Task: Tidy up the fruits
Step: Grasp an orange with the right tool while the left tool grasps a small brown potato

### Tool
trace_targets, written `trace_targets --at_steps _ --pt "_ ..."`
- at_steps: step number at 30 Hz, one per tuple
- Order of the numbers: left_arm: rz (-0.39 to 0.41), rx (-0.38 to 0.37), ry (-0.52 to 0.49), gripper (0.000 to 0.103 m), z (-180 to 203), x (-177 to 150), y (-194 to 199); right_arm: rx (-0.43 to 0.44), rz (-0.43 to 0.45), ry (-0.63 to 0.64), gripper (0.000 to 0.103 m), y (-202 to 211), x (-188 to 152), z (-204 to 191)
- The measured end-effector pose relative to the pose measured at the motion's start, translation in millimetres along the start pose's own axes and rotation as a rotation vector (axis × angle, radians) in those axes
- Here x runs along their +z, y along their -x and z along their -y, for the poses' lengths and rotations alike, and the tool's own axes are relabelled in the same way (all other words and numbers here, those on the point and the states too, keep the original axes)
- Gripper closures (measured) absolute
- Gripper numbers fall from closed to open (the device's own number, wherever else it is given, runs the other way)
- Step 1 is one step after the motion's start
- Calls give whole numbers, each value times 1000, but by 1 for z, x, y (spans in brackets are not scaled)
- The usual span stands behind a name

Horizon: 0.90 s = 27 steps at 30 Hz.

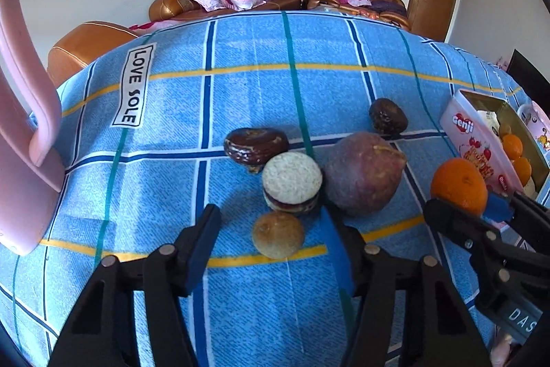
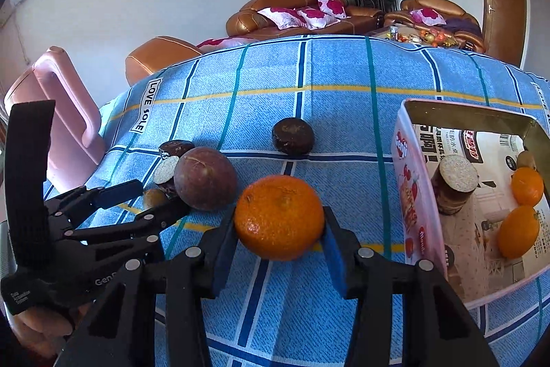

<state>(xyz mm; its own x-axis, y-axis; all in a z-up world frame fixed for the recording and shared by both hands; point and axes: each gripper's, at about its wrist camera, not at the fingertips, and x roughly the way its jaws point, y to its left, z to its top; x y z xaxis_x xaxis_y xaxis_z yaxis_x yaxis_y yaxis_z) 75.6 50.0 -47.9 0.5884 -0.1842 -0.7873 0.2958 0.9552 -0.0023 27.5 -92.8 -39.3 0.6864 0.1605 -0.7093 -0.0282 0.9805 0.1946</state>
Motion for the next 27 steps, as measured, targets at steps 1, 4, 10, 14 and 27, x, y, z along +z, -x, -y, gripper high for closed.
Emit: trace_targets --at_steps 1,4,10,14,27 --pt "2 0 -5 47 1 0 0 7 -6 -3 54 -1 -1 0" --pt "8 -27 -26 67 8 0 1 16 -17 -7 54 -3 -1 -1" --pt "21 -32 -13 74 8 -1 6 7 14 -2 54 6 -2 0" --pt "119 19 13 74 4 -5 25 2 82 8 54 20 -5 -1" --pt "370 68 65 74 0 -7 67 -173 352 138 54 64 -8 -20"
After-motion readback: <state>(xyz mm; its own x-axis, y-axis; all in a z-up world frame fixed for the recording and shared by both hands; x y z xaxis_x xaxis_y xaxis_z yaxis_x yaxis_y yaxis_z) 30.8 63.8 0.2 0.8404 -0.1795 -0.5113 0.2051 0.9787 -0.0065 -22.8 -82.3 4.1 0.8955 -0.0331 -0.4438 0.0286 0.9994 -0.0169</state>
